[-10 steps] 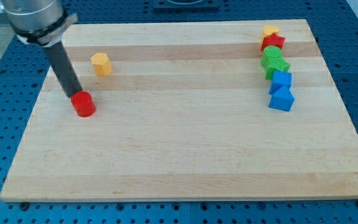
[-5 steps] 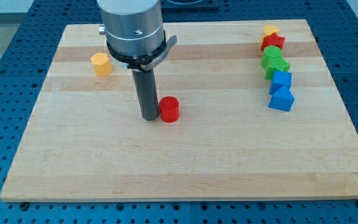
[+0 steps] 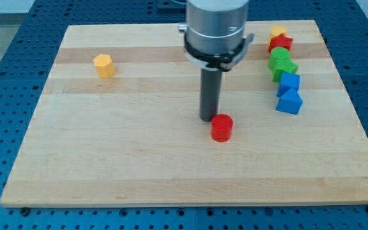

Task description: Move the red circle below to the blue triangle

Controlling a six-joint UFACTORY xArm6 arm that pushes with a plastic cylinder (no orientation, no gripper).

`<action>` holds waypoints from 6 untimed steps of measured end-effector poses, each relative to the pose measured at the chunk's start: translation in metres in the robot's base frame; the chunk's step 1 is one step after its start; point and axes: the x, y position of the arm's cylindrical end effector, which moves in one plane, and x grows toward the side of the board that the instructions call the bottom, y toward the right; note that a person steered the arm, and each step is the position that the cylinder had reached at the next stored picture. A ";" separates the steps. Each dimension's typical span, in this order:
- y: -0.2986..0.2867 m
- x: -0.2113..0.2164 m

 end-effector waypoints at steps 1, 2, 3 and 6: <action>-0.029 0.007; -0.031 0.039; 0.016 0.051; 0.096 0.058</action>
